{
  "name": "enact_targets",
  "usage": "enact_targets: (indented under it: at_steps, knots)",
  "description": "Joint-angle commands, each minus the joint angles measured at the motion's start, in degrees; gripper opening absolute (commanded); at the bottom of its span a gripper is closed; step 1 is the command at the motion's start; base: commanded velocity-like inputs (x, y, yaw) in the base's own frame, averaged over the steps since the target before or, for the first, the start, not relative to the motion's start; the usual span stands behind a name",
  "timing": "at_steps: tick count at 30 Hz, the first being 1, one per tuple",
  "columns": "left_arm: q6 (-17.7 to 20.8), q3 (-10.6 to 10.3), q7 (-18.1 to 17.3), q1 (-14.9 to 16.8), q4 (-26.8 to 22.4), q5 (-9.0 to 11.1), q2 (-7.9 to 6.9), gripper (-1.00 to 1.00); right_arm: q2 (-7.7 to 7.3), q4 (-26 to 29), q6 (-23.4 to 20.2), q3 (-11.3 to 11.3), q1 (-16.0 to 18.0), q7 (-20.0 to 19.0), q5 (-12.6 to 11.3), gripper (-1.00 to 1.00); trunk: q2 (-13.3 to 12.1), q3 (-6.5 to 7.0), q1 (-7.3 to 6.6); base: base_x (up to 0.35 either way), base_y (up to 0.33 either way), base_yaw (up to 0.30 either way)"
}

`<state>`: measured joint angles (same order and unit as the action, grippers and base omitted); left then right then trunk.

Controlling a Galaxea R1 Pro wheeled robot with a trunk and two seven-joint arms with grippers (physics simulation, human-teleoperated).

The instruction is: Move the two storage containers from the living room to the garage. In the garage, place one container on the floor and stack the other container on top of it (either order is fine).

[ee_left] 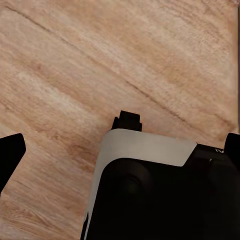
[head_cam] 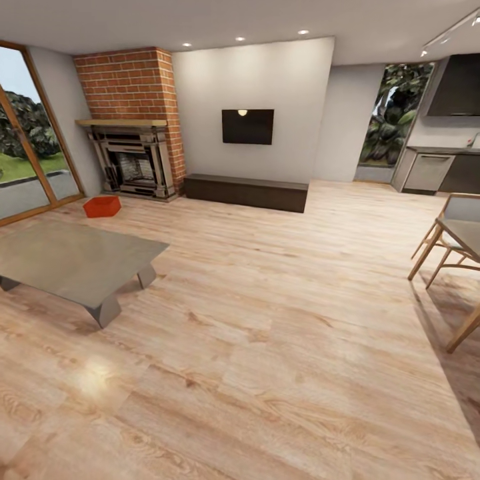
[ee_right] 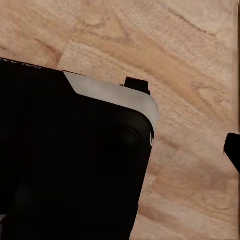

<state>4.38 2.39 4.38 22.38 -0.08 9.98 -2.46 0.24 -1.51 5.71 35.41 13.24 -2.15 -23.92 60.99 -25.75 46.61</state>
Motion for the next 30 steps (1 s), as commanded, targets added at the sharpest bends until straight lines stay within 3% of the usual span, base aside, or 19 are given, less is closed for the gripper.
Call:
enact_targets:
  at_steps: [1,20,30]
  knots:
    - [0.19,0.2,0.1,0.04,-0.01,0.3,0.0,1.0,0.03,-0.16,0.31,0.45,0.05,-0.22,-0.6,1.0,0.03,-0.05,0.03,0.322,0.0,0.0]
    - [0.19,0.22,0.1,0.05,-0.01,0.31,-0.04,1.0,0.04,-0.16,0.34,0.45,0.03,-0.22,-0.68,1.0,0.03,-0.05,0.03,0.322,0.0,-0.003]
    - [0.19,0.23,0.1,0.03,-0.01,0.31,-0.03,1.0,0.11,-0.16,0.35,0.45,0.07,-0.22,-0.69,1.0,0.03,-0.29,0.03,0.322,0.0,-0.217]
